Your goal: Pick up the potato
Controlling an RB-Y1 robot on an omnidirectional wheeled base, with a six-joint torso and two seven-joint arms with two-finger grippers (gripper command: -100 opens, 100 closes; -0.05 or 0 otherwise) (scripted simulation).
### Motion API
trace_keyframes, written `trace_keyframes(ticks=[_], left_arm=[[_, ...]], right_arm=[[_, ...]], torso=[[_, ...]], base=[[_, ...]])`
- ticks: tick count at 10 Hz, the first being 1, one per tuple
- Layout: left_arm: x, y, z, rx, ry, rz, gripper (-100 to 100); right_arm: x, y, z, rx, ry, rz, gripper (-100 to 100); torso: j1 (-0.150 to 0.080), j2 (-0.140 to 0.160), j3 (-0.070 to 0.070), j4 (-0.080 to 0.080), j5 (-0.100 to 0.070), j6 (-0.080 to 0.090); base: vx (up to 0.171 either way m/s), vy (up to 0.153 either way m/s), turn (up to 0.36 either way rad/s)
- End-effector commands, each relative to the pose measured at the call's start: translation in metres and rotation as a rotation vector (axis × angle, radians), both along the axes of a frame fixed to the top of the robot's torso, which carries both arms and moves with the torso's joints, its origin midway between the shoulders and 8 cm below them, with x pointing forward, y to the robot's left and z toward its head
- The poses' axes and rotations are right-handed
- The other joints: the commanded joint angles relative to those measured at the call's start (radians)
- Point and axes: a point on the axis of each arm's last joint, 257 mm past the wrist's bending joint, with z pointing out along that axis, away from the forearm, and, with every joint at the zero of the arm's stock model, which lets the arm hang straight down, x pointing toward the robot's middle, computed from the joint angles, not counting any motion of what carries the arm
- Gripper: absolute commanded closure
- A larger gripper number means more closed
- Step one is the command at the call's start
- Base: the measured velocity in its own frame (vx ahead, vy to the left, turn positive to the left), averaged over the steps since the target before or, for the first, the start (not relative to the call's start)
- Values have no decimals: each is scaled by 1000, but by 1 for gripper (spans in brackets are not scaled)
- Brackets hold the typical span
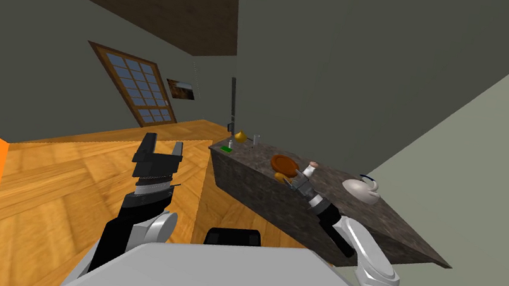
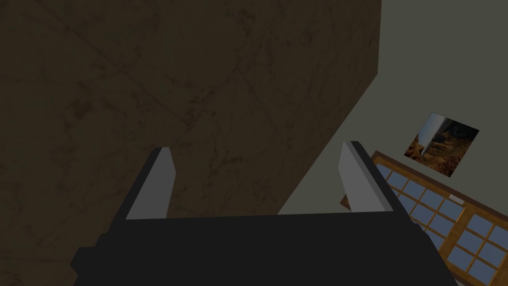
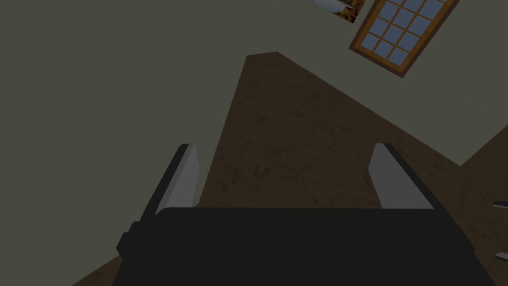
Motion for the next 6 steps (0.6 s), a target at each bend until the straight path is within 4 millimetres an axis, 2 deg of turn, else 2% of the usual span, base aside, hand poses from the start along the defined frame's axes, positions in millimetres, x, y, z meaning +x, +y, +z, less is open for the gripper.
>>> trace_keyframes(ticks=[1,3,4,5,6], left_arm=[[0,0,0,0,0,0,0],[0,0,0,0,0,0,0],[0,0,0,0,0,0,0],[0,0,0,0,0,0,0],[0,0,0,0,0,0,0]], right_arm=[[3,-17,-12,-86,19,-14,-100],[3,-18,-19,-127,29,-18,-100],[3,-33,-29,-196,47,-29,-100],[3,-34,-33,-221,54,-31,-100],[3,-49,-42,-283,72,-41,-100]], torso=[[0,0,0,0,0,0],[0,0,0,0,0,0],[-3,0,0,0,-1,0],[-2,0,0,0,-1,0],[-2,0,0,0,0,0]], base=[[30,102,-21],[32,66,-10],[24,64,-15],[31,78,-19],[52,109,-27]])
